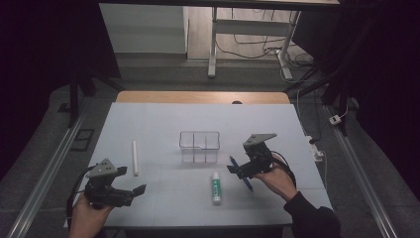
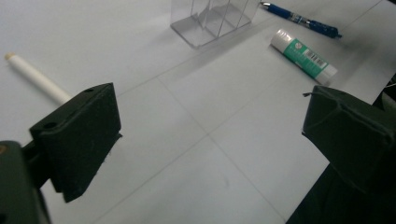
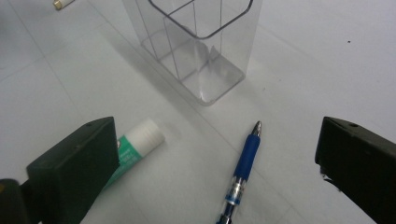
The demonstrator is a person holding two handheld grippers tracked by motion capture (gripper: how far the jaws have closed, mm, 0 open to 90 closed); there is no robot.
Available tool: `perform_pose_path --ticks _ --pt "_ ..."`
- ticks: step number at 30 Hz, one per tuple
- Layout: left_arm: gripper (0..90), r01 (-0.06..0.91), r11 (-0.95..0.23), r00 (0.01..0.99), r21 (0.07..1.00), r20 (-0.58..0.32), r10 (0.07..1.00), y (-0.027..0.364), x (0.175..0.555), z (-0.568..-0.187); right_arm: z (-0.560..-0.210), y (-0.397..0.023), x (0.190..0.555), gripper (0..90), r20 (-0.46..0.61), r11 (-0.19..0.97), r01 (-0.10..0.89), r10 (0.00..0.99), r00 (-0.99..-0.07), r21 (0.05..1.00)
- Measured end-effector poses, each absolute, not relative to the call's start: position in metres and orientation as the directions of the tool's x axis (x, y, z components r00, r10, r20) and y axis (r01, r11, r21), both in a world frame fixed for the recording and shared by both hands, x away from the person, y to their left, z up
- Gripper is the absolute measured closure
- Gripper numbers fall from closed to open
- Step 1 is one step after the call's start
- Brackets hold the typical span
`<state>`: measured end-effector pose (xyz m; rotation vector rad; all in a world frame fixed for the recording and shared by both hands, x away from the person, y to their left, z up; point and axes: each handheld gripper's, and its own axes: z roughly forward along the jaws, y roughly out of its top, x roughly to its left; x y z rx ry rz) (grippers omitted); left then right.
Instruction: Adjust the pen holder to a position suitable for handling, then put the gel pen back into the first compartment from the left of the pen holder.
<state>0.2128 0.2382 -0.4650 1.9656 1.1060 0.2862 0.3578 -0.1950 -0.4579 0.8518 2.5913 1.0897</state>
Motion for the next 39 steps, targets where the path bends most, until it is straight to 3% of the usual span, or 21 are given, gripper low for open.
perform_pose_path --ticks 21,24,27,28,29,30,31,34,36,39 --pt "0.0 0.637 -0.245 0.554 0.731 -0.214 0.804 0.252 0.186 -0.478 -0.472 -0.206 0.339 0.0 0.020 0.587 0.475 0.615 -0.788 0.656" --pt "0.0 0.637 -0.257 0.558 0.727 -0.205 0.804 0.251 0.185 -0.479 -0.475 -0.206 0.336 7.8 0.025 0.603 0.478 0.604 -0.796 0.639" --pt "0.0 0.638 -0.259 0.559 0.725 -0.205 0.803 0.250 0.186 -0.479 -0.476 -0.207 0.335 22.2 0.019 0.627 0.465 0.583 -0.812 0.625" --pt "0.0 0.638 -0.257 0.560 0.725 -0.208 0.802 0.250 0.186 -0.479 -0.476 -0.208 0.334 33.4 0.016 0.644 0.456 0.567 -0.823 0.614" --pt "0.0 0.638 -0.256 0.558 0.726 -0.208 0.803 0.251 0.186 -0.479 -0.476 -0.208 0.334 33.4 0.016 0.644 0.456 0.567 -0.823 0.614" --pt "0.0 0.639 -0.254 0.557 0.726 -0.209 0.804 0.251 0.186 -0.479 -0.477 -0.210 0.333 43.8 0.020 0.652 0.456 0.561 -0.827 0.606" --pt "0.0 0.639 -0.254 0.557 0.726 -0.209 0.803 0.251 0.186 -0.479 -0.477 -0.210 0.333 43.8 0.020 0.652 0.456 0.561 -0.827 0.606" --pt "0.0 0.639 -0.255 0.558 0.726 -0.210 0.803 0.251 0.186 -0.479 -0.477 -0.211 0.333 60.6 0.030 0.665 0.450 0.542 -0.840 0.597" --pt "0.0 0.639 -0.256 0.560 0.725 -0.210 0.802 0.251 0.186 -0.479 -0.478 -0.211 0.332 76.5 0.030 0.687 0.441 0.522 -0.852 0.577" --pt "0.0 0.640 -0.257 0.561 0.724 -0.212 0.800 0.251 0.186 -0.479 -0.480 -0.211 0.333 84.4 0.035 0.699 0.441 0.513 -0.858 0.563"
